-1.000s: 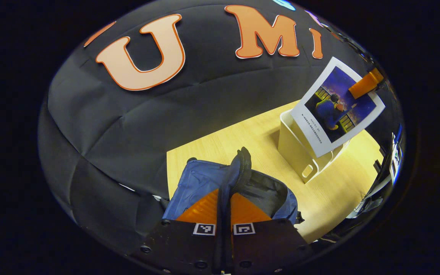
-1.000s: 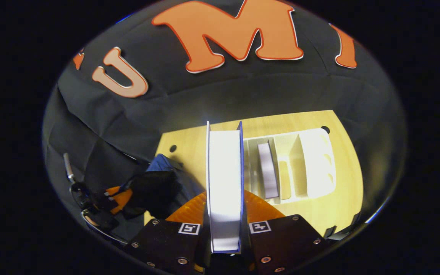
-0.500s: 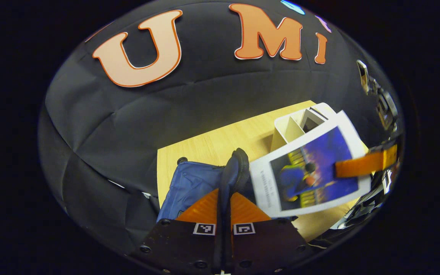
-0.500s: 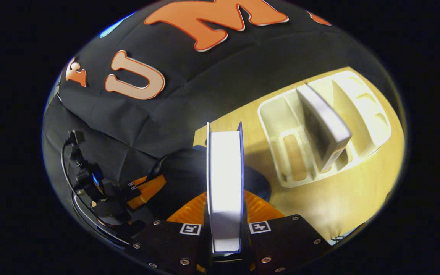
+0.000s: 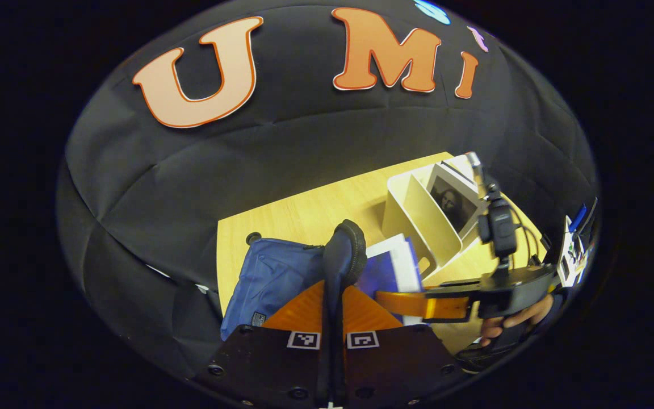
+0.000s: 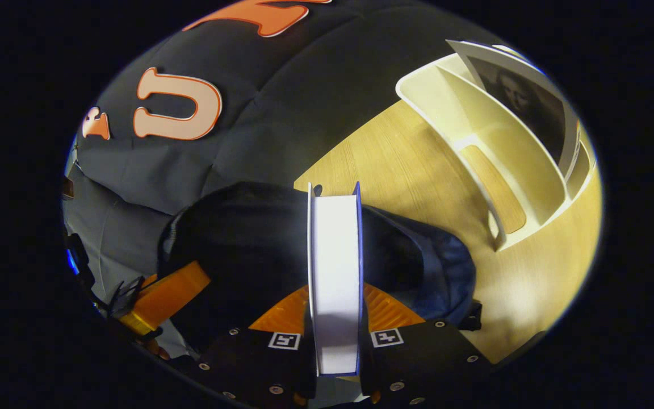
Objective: Open the schoolbag, grab two books from the bookshelf and put them into the schoolbag.
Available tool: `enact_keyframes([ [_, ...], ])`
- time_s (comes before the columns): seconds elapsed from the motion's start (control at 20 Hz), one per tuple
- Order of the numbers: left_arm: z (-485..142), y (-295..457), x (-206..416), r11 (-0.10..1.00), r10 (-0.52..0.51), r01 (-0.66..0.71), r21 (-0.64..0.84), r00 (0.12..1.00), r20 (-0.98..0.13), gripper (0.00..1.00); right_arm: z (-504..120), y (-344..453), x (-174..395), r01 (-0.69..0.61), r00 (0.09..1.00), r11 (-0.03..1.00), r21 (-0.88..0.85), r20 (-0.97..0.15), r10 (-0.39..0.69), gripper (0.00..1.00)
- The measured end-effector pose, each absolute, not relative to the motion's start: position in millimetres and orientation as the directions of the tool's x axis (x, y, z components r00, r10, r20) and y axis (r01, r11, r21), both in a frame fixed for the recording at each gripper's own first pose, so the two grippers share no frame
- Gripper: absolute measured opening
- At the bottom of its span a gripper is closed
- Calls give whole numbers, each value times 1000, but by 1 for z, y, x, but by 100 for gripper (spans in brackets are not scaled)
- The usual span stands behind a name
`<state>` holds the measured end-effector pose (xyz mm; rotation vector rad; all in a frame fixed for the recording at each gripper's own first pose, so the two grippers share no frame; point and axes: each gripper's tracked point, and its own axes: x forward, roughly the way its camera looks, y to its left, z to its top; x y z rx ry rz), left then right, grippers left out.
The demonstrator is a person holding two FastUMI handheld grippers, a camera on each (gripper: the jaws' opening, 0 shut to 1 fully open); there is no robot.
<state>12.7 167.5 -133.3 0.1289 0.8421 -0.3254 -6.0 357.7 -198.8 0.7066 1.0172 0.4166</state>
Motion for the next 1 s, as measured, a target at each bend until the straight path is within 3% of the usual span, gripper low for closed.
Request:
enact_keyframes([
  [0.4, -134, 156, 10, 941, -267, 335, -58, 622, -736, 2, -244, 410, -5, 49, 459, 622, 781, -571, 681, 30],
  [0.5, -135, 160, 9, 944, -260, 324, -59, 623, -738, 2, -243, 416, -8, 24, 448, 638, 770, -579, 681, 35],
  [0.55, -136, 160, 9, 946, -256, 318, -60, 621, -741, 2, -245, 412, -6, 1, 457, 669, 744, -595, 661, 25],
  [0.8, -140, 158, 11, 950, -246, 307, -58, 619, -746, 2, -247, 375, 0, -45, 453, 799, 599, -701, 551, 97],
  [1.0, -147, 155, 10, 950, -240, 309, -51, 614, -752, 2, -218, 330, 9, -150, 512, 889, 433, -735, 444, 97],
])
